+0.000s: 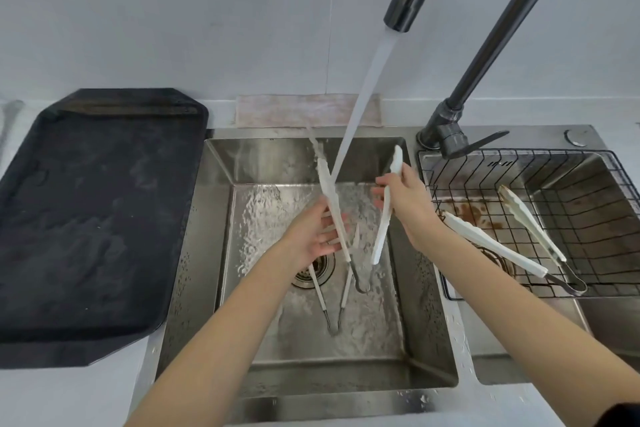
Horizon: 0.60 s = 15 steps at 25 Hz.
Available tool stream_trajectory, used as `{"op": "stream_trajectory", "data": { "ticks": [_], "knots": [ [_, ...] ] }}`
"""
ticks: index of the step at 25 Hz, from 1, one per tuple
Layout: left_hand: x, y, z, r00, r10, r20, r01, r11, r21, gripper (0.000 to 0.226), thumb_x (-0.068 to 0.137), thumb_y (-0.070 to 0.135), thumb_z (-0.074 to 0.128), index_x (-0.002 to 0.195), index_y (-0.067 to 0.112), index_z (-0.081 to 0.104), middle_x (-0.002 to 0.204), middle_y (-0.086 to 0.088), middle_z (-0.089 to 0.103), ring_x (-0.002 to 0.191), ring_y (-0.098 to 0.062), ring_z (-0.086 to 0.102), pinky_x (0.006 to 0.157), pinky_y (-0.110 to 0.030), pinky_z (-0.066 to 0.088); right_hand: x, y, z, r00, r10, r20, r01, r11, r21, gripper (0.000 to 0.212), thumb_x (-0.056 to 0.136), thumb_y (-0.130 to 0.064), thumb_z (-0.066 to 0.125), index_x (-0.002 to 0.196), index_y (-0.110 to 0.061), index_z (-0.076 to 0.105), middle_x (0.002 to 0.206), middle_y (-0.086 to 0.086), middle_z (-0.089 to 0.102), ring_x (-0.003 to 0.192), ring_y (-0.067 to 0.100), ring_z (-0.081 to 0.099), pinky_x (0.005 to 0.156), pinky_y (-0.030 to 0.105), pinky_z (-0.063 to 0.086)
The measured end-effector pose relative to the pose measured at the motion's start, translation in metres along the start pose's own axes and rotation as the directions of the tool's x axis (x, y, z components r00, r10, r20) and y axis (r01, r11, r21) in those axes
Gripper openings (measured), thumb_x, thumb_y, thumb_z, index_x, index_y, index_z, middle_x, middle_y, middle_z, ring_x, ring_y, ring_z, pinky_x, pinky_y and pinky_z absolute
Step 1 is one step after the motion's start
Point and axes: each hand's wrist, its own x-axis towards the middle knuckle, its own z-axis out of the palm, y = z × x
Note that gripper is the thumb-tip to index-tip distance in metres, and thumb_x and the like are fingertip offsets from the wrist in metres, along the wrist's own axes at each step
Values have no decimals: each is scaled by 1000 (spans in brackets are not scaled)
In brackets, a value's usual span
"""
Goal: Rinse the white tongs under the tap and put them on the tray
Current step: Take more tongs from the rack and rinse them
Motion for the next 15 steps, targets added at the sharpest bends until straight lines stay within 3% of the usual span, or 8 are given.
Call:
{"op": "stream_trajectory", "data": {
  "ticks": [3, 6, 8, 11, 15],
  "knots": [
    [0, 7, -3, 999, 31, -14, -32, 998, -56, 27, 91, 39, 48, 90, 13, 56, 81, -4, 57, 68, -16, 63, 65, -35, 56, 7, 14, 1, 982, 189, -6, -186, 969, 165, 27, 99, -13, 30, 116, -3, 48, 88, 12, 57, 68, 15, 56, 70, 30, 53],
    [-3, 14, 0, 993, 83, 82, -74, 992, -99, 16, 92, 27, 53, 91, 12, 56, 68, -2, 59, 52, -11, 64, 65, -30, 58, 12, 24, 5, 947, 320, 18, -310, 900, 307, 29, 98, -16, 26, 105, 2, 49, 75, 13, 55, 61, 19, 52, 59, 28, 48],
    [-5, 20, 3, 981, 125, 151, -102, 983, -152, 13, 92, 18, 53, 101, 9, 52, 72, -2, 59, 52, -10, 64, 63, -26, 58, 13, 29, 8, 938, 339, 68, -340, 871, 354, 28, 99, -17, 24, 101, 1, 45, 74, 13, 52, 57, 18, 45, 52, 26, 40],
    [-5, 27, 8, 969, 158, 188, -120, 973, -198, 14, 91, 11, 51, 105, 11, 50, 78, -3, 58, 57, -10, 64, 59, -22, 57, 14, 35, 13, 932, 345, 108, -360, 862, 357, 31, 101, -21, 21, 115, -2, 42, 72, 10, 48, 47, 14, 38, 38, 20, 34],
    [-4, 37, 24, 978, 150, 147, -131, 983, -132, 18, 93, 28, 49, 98, 11, 52, 66, -2, 53, 47, -8, 57, 46, -19, 50, 17, 40, 21, 923, 348, 162, -384, 832, 400, 30, 101, -24, 19, 115, -5, 38, 66, 7, 44, 29, 6, 36, 33, 18, 29]
  ]
}}
